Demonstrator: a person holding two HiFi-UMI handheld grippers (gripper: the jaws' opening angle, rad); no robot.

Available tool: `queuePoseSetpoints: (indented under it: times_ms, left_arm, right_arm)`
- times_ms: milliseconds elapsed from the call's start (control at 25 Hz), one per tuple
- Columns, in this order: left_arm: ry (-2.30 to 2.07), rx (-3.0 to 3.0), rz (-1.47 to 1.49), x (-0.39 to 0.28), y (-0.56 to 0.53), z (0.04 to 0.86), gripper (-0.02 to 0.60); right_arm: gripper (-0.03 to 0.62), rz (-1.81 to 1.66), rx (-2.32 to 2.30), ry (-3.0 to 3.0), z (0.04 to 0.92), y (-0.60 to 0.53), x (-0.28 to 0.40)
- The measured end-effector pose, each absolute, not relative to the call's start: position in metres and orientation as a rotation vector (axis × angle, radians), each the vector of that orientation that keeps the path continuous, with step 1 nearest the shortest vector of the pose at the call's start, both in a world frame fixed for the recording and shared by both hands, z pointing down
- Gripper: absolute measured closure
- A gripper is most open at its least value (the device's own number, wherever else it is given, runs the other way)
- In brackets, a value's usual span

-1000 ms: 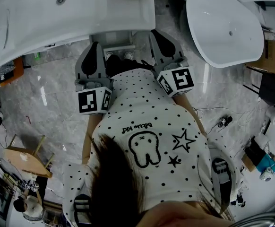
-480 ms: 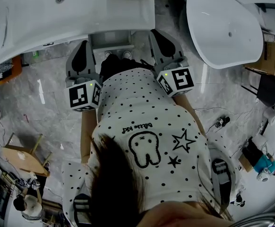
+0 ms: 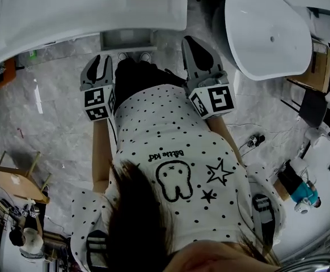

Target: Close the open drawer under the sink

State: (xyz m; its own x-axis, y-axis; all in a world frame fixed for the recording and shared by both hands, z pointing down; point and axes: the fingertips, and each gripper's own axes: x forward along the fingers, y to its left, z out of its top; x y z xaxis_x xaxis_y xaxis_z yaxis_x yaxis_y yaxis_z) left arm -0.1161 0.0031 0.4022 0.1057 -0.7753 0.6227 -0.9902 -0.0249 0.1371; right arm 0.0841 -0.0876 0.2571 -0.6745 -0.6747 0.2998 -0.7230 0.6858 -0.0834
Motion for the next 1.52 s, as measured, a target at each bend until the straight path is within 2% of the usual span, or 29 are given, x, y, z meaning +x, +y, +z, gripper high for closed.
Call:
queuePoseSetpoints:
  times_ms: [440, 640, 920, 1200, 1520]
  left_arm:
    - [-1.582, 1.685, 0.52, -0.105, 0.012, 0.522, 0.468]
    - [-1.505, 1.687, 0.616, -0.086, 0.01, 0.569, 0.468]
    - [-1.548, 1.579, 0.622, -0.098, 0.006, 0.648, 0.468]
    - [-1.47, 1.615, 0.631, -0.068, -0.002, 0.696, 0.468]
    - [-1.457, 1.617, 0.645, -0.057, -0.009, 0.732, 0.431]
  right_arm:
    - [0.579, 0.36, 0.925, -2.626, 0.3, -0.084, 0.043]
    - [0.579, 0.418, 0.866, -2.6, 0.321, -0.076, 0.039]
    - [0.579, 0.482, 0.85, -2.528, 0.365, -0.076, 0.036]
    - [0.579, 0.517, 0.923, -2.478, 0.4, -0.083, 0.031]
    - [0.579, 0.602, 0.999, -2.386, 0.431, -0.07, 0.042]
